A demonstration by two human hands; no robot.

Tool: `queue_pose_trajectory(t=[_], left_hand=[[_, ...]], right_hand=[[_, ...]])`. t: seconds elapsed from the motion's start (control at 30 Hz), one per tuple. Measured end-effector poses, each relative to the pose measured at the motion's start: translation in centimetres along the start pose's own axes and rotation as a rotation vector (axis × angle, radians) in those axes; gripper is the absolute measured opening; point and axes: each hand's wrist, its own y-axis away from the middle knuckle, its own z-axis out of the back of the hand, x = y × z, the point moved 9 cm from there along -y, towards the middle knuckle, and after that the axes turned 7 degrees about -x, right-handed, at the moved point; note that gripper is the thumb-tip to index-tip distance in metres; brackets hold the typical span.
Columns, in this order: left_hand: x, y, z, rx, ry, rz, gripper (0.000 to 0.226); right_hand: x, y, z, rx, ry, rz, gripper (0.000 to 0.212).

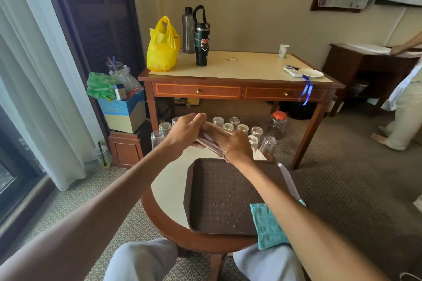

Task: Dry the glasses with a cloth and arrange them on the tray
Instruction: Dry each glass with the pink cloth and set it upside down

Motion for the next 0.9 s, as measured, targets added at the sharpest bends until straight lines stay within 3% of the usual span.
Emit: queue_pose_trajectory(t=[0.07, 0.17, 0.23, 0.3, 0.4, 0.47, 0.57, 0.67, 0.77, 0.83, 0.9], left_hand=[[-1.3, 0.0, 0.5, -0.058, -0.062, -0.157, 0.04], [-1.2, 0.0, 0.5, -0.062, -0.002, -0.225, 0.037], [0.2, -0.2, -0.1, 0.014, 0.184, -0.104, 0.032], [1.9, -0.5, -0.9, 0.109, 0.369, 0.11, 0.041], [3.1, -0.2, -1.4, 0.224, 0.312, 0.299, 0.067], [3.2, 0.0, -1.3, 0.238, 0.21, 0.3, 0.066], [2.3, -0.6, -0.5, 0.161, 0.168, 0.184, 0.051], [1.5, -0.9, -0.4, 0.155, 0.133, 0.031, 0.052], [1.0, -1.0, -0.1, 0.163, 0.062, -0.088, 0.044], [1.3, -0.9, -0.3, 0.215, 0.054, -0.074, 0.037], [2.2, -0.8, -0.6, 0.269, 0.145, 0.022, 0.034]], right_hand=[[-0.8, 0.7, -2.4, 0.241, -0.321, -0.29, 0.061], [0.6, 1.5, -2.1, 0.371, -0.429, -0.352, 0.069], [1.4, 0.5, 0.0, 0.202, -0.34, -0.175, 0.051], [3.6, 0.2, 3.2, -0.056, -0.09, 0.107, 0.022], [7.3, 1.9, 6.4, -0.303, 0.117, 0.423, 0.025], [7.7, 1.9, 6.8, -0.358, 0.189, 0.495, 0.025], [5.2, 0.0, 5.1, -0.255, 0.052, 0.347, 0.035], [2.0, -0.4, 1.4, 0.093, -0.39, -0.056, 0.058], [0.3, 1.4, -2.2, 0.431, -0.482, -0.329, 0.07], [-0.7, 0.8, -2.3, 0.393, -0.431, -0.336, 0.075], [-0.6, -0.6, -0.6, 0.189, -0.296, -0.193, 0.057]])
